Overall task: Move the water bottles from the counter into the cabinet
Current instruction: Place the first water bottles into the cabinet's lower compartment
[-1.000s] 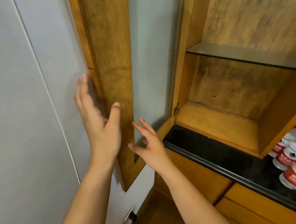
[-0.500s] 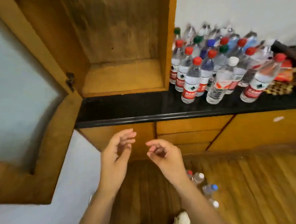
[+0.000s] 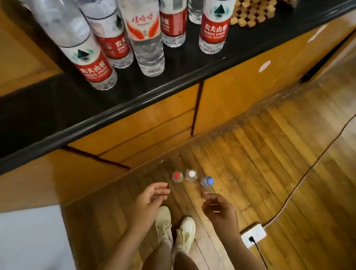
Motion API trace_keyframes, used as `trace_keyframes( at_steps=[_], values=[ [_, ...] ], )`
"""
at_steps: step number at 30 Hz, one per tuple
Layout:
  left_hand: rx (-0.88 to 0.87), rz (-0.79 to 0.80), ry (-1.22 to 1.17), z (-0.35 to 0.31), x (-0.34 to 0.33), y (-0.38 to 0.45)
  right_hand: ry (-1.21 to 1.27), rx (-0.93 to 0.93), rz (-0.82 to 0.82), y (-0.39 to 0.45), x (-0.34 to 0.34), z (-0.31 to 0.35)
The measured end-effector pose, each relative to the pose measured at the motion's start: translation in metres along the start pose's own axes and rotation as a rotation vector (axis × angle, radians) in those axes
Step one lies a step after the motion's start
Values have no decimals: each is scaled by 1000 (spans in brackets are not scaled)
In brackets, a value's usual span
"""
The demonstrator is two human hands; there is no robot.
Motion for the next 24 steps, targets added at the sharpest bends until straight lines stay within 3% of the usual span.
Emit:
trace_keyframes(
  at_steps=[6,12,17,24],
  values=[
    [100,-1,25,91,-36,112,-212,-59,50,108,-6,-109],
    [188,11,105,203,-82,226,-758,10,188,227,-26,-215],
    [226,60,196,290,-120,299,-1295,173,309,314,-39,-270],
    [81,118,79,347,-157,361,-1467,325,468,366,-70,-305]
  ],
)
Point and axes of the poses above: each hand's wrist, its own y-axis towards the middle knuckle, its own x-axis out of the back of the hand, z = x × y, the point moved 3 cm from there along y, towards the middle knuckle, and after that the axes turned 7 degrees about y, right-handed, at the moved point
